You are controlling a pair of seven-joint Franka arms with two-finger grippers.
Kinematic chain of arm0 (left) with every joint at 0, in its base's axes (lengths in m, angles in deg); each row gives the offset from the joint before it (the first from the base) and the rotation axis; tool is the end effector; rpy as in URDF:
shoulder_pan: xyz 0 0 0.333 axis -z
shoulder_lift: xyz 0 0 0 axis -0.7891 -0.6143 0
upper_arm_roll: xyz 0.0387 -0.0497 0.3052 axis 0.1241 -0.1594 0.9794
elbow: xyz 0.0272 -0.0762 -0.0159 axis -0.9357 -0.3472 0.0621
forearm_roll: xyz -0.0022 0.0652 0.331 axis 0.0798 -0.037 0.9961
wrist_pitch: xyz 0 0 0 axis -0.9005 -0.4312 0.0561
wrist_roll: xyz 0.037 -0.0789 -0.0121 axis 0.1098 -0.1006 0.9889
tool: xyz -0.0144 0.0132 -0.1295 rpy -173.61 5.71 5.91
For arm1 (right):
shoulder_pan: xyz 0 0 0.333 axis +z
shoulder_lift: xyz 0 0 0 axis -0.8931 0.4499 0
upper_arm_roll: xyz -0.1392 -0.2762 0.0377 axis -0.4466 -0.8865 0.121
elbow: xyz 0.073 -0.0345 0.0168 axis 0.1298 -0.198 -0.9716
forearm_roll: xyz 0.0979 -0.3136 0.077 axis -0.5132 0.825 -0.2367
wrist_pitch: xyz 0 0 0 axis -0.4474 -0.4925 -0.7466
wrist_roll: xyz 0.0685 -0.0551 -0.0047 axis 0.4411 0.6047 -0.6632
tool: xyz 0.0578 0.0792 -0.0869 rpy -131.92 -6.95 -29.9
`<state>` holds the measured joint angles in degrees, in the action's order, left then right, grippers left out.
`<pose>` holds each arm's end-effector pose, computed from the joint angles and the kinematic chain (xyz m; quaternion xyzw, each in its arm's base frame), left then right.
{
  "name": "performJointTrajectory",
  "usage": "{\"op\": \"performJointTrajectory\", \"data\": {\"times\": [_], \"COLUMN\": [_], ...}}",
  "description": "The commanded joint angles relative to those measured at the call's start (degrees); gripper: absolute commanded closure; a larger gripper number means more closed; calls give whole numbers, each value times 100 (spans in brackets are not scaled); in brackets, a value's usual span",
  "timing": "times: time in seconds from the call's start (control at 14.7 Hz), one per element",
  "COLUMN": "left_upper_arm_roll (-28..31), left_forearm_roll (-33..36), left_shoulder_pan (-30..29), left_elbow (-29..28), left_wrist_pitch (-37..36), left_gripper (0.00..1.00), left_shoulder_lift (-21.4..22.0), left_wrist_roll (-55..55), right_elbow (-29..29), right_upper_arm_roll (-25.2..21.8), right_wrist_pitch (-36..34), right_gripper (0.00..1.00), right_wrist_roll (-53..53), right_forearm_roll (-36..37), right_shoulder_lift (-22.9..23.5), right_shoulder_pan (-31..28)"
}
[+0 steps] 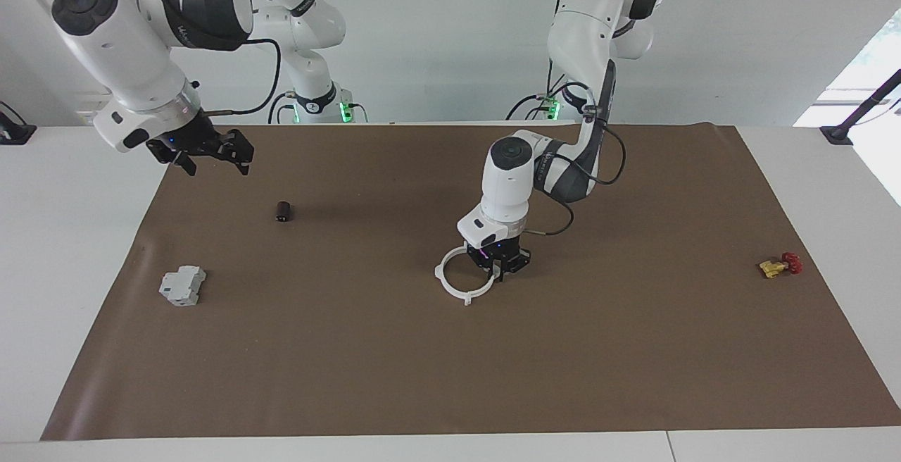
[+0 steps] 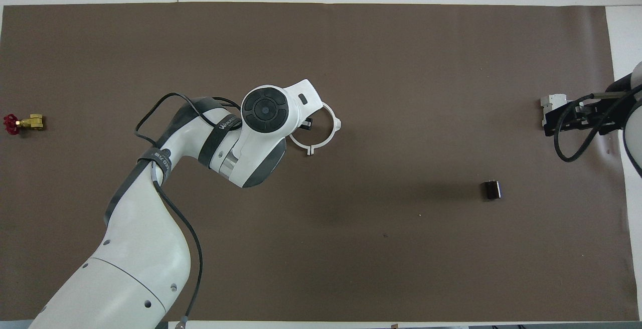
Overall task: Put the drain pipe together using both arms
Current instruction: 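Push the left gripper's half-ring against the other half to close the ring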
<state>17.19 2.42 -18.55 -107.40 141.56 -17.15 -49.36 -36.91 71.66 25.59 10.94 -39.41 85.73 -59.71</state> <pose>0.5283 -0.3549 0.3105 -0.9830 0.1602 -0.0894 0.0050 0.5019 -0.0263 0.5383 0.9979 -0.0041 -0.0645 0.0057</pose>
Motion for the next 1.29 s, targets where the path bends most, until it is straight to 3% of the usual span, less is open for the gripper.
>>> {"op": "performJointTrajectory", "data": {"times": [0.0, 1.02, 1.09, 1.22], "left_upper_arm_roll": [44, 44, 44, 53], "left_forearm_roll": [-27, -27, -27, -27], "left_shoulder_pan": [11, 29, 20, 20], "left_elbow": [-147, -165, -156, -156], "left_wrist_pitch": [197, 153, 162, 171], "left_gripper": [100, 100, 80, 23], "left_shoulder_lift": [104, 112, 112, 112], "left_wrist_roll": [76, 76, 76, 23], "right_elbow": [-183, -95, -25, 264], "right_upper_arm_roll": [79, 44, 44, 44], "right_wrist_pitch": [143, 90, 46, -286], "right_gripper": [0, 0, 0, 0], "right_wrist_roll": [-159, -151, -142, -142], "right_forearm_roll": [36, 18, 18, 9], "right_shoulder_lift": [-136, -223, -276, -241], "right_shoulder_pan": [-101, -83, -66, -83]}}
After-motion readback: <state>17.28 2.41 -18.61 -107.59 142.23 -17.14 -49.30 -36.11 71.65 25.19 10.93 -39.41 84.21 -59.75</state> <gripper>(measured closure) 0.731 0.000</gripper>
